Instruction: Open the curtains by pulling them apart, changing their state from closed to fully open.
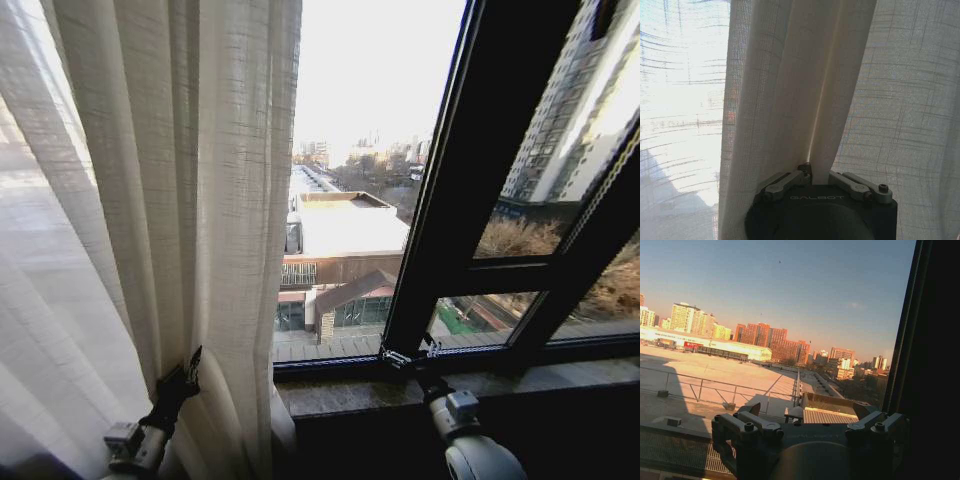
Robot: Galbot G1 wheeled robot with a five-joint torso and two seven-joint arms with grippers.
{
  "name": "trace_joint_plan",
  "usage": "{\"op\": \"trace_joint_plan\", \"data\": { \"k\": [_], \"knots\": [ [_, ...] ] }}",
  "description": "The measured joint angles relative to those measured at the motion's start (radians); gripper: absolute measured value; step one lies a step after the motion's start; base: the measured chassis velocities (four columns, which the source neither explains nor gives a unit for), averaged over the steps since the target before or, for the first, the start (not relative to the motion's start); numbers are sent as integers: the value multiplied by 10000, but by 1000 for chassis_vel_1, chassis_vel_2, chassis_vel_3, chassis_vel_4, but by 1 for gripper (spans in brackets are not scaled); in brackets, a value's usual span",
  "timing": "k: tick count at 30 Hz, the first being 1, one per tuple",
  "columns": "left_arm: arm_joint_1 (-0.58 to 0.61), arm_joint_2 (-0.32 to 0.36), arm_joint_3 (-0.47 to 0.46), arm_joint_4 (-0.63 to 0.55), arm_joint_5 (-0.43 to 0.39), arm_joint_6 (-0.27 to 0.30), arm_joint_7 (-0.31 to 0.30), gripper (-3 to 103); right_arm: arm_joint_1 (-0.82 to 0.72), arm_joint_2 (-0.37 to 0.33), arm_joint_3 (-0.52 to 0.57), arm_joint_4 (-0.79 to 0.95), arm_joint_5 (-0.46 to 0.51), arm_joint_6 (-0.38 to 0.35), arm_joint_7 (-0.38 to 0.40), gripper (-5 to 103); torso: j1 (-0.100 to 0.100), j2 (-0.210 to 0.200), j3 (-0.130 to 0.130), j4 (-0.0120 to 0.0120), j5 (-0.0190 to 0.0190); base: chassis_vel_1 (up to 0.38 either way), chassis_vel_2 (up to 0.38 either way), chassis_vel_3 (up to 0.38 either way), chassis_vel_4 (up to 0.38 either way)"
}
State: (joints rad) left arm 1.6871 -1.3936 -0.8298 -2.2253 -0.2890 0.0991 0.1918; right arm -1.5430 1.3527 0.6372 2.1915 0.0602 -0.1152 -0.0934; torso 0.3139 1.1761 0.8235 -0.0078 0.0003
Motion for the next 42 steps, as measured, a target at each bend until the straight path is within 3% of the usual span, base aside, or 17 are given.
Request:
{"op": "trace_joint_plan", "data": {
  "k": [11, 20, 28, 30, 31, 32, 33, 34, 35, 36, 37, 38, 40, 42],
  "knots": [
    [75, 131, -90, 64, -73, -107, -7, 0, -7, 119, -104, 152, 9, -349, -46, 100, 2, 0, 0, 3, -8, 283, 286, -273, -285],
    [33, 155, -88, 186, -146, -96, -18, 0, -25, 164, -155, -11, 2, -355, -39, 100, 1, -1, 2, -1, 10, -6, 3, -3, 12],
    [-202, 215, -233, 279, -395, 229, -215, 0, 211, 216, -406, -319, -242, -332, -25, 100, 0, 0, 0, 3, -7, -7, -34, 15, 35],
    [-384, 233, -288, 281, -484, 408, -873, 0, 256, 180, -491, -391, -314, -313, -25, 100, 2, 0, 1, 2, -8, 0, 0, 0, 0],
    [-538, 237, -295, 311, -488, 489, -1641, 0, 279, 152, -523, -432, -348, -304, -26, 100, 2, 0, 1, 1, -5, 0, 0, 0, 0],
    [-538, 237, -295, 311, -488, 489, -1641, 0, 279, 152, -523, -432, -348, -304, -26, 100, 2, 0, 1, 1, -5, 0, 0, 0, 0],
    [-753, 232, -276, 318, -512, 676, -2855, 0, 301, 111, -567, -484, -372, -297, -26, 100, 2, -1, 1, 1, -2, 0, 0, 0, 0],
    [-855, 222, -271, 311, -520, 829, -3499, 0, 306, 94, -585, -502, -377, -295, -28, 100, 2, -1, 1, 0, -1, 0, 0, 0, 0],
    [-1102, 196, -258, 283, -526, 1225, -5146, 0, 329, 36, -642, -564, -404, -285, -32, 100, 1, -2, 1, -1, 1, 0, 0, 0, 0],
    [-1235, 183, -248, 285, -526, 1443, -6183, 0, 350, 12, -686, -594, -429, -276, -37, 100, 1, -1, 1, -2, 3, 0, 0, 0, 0],
    [-1235, 183, -248, 285, -526, 1443, -6183, 0, 350, 12, -686, -594, -429, -276, -37, 100, 1, -1, 1, -2, 3, 0, 0, 0, 0],
    [-1337, 170, -244, 320, -521, 1591, -7147, 0, 379, -2, -727, -616, -454, -266, -37, 100, 1, -1, 0, -2, 3, 0, 0, 0, 0],
    [-1353, 116, -322, 386, -420, 1756, -8448, 0, 437, -8, -801, -650, -478, -254, -38, 100, 0, -1, 0, 0, 1, 0, 0, 0, 0],
    [-1302, 79, -384, 383, -360, 1808, -8767, 0, 463, -10, -821, -662, -482, -251, -38, 100, 1, 0, 0, 1, 1, 0, 0, 0, 0]
  ]
}}
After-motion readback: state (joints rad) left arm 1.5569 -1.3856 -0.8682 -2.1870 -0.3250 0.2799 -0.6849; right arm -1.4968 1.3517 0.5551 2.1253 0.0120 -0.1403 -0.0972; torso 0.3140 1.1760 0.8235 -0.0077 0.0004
